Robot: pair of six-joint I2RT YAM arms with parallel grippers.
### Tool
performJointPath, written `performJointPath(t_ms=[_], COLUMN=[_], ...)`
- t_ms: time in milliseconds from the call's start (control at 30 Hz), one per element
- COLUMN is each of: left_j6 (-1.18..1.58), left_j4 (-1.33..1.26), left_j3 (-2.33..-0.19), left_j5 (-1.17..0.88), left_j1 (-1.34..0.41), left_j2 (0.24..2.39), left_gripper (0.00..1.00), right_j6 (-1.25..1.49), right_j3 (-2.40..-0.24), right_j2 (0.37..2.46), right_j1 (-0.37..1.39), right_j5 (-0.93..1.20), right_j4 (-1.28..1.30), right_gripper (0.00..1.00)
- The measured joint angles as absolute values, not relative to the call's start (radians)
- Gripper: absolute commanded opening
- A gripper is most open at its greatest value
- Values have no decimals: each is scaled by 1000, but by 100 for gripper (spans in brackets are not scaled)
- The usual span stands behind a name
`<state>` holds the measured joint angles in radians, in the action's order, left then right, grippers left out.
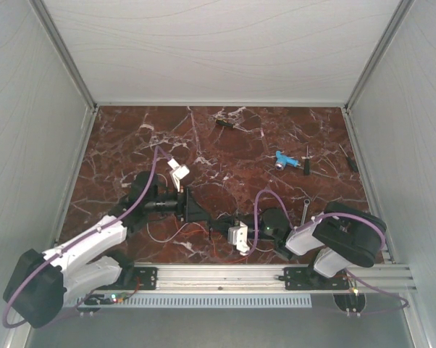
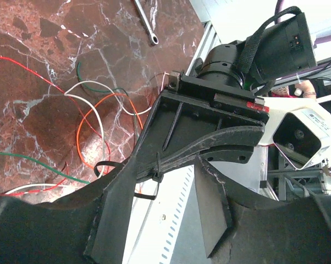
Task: Zip-tie the wires
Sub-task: Tie the cable at the center of the board.
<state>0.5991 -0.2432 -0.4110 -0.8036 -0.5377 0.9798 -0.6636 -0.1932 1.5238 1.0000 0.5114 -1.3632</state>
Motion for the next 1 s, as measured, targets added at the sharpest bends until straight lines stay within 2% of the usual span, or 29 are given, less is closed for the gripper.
performJointPath(t_ms=[300, 533, 700, 1000], left_j6=[604, 606, 608, 623], left_j4=[-330, -360, -376, -408], left_j3=[-388, -371, -371, -370], left_j5=[-832, -860, -874, -881], left_j1=[-538, -538, -548, -556], left_j2=[1016, 1030, 1048, 1073], left_gripper=[33, 30, 21, 11], right_j6=[-652, -641, -638, -638], right_j3=[-194, -194, -194, -194], right_j2=[1524, 1524, 1524, 1524], right_j1=[996, 992, 992, 992], right_j5=[520, 520, 520, 521], right_j4=[-1362, -1363, -1363, -1363], right_gripper=[0, 0, 0, 0])
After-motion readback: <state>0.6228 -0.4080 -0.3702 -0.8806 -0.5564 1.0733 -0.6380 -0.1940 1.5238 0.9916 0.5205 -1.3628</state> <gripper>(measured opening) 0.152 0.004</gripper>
